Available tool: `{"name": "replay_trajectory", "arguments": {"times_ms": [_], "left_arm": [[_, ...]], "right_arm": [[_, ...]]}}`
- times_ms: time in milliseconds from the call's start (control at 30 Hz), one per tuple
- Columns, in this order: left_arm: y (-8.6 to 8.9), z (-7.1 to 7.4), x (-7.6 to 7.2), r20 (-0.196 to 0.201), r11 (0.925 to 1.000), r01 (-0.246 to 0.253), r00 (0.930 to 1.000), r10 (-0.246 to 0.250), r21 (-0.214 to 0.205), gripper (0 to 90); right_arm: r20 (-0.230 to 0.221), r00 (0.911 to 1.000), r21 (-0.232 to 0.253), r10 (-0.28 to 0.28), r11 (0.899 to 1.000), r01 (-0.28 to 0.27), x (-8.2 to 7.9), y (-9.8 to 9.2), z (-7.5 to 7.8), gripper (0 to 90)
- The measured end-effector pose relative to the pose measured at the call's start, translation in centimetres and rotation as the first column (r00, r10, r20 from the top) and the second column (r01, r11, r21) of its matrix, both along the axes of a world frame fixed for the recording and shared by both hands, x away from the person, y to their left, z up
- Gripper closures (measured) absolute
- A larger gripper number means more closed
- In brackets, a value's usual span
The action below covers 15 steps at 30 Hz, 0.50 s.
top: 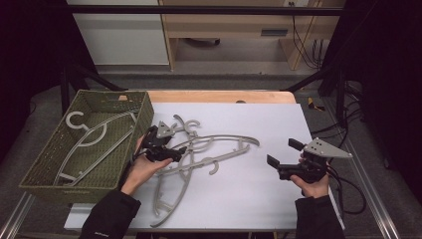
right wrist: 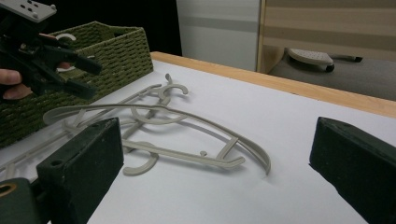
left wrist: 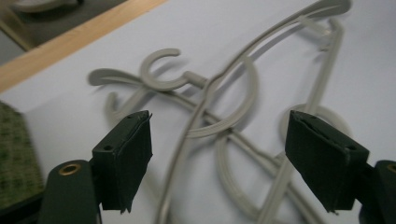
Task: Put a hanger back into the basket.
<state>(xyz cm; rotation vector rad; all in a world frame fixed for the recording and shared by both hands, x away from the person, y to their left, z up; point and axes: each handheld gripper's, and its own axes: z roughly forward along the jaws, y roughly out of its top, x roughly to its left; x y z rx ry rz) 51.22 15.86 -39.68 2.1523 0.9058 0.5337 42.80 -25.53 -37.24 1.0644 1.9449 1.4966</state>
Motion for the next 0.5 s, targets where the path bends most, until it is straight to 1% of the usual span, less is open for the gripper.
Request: {"name": "replay_trajectory", "arguments": {"times_ms": [33, 67, 100, 167, 267, 333, 367, 400, 433, 467, 500], "left_arm": [[-0.5, -0.1, 0.1, -0.003, 0.9999, 0.006, 1.0, -0.006, -0.012, 23.2], [-0.7, -0.2, 0.2, 0.008, 1.0, 0.002, 1.0, -0.002, -0.004, 24.0], [-0.8, -0.3, 0.5, 0.006, 1.0, -0.004, 1.0, 0.004, -0.004, 24.9], [-0.6, -0.7, 1.1, -0.023, 0.9997, -0.015, 0.9996, 0.015, -0.017, 25.2], [-0.2, -1.5, 1.9, -0.044, 0.9988, -0.049, 0.9978, 0.049, 0.007, 27.9], [0.0, -2.1, 2.5, -0.058, 0.9979, -0.059, 0.9964, 0.061, 0.027, 30.2], [0.1, -2.5, 2.7, -0.065, 0.9969, -0.066, 0.9955, 0.069, 0.042, 32.9], [0.2, -2.7, 3.0, -0.073, 0.9962, -0.071, 0.9945, 0.075, 0.05, 32.9], [0.3, -3.1, 3.3, -0.091, 0.9955, -0.078, 0.9924, 0.083, 0.054, 34.3], [0.3, -3.5, 3.6, -0.101, 0.995, -0.086, 0.9908, 0.09, 0.052, 36.6], [0.3, -3.7, 3.8, -0.11, 0.9944, -0.088, 0.9894, 0.094, 0.06, 38.0]], "right_arm": [[0.0, 1.0, 0.0, -0.001, 1.0, 0.001, 0.0, 0.0, 0.0, 3.0], [0.0, 1.0, -0.001, -0.001, 1.0, 0.001, 0.0, 0.0, 0.0, 2.9], [0.0, 1.0, 0.0, -0.001, 1.0, 0.001, 0.0, 0.0, 0.0, 2.9], [0.002, 1.0, -0.002, 0.004, 1.0, -0.004, 0.0, -0.1, 0.0, 2.9], [0.003, 1.0, 0.004, 0.001, 1.0, -0.001, 0.0, -0.1, 0.0, 3.0], [0.001, 1.0, 0.0, 0.0, 1.0, 0.0, 0.1, -0.1, -0.1, 3.0], [0.0, 1.0, 0.001, -0.001, 1.0, 0.001, 0.1, 0.0, -0.1, 3.0], [0.0, 1.0, 0.001, -0.001, 1.0, 0.001, 0.1, 0.0, -0.1, 3.0], [0.0, 1.0, 0.002, 0.0, 1.0, 0.0, 0.1, 0.0, -0.1, 3.0], [-0.001, 1.0, 0.001, 0.004, 1.0, -0.004, 0.1, 0.0, -0.1, 3.0], [-0.002, 1.0, 0.001, 0.004, 1.0, -0.004, 0.1, 0.0, -0.1, 3.0]]}}
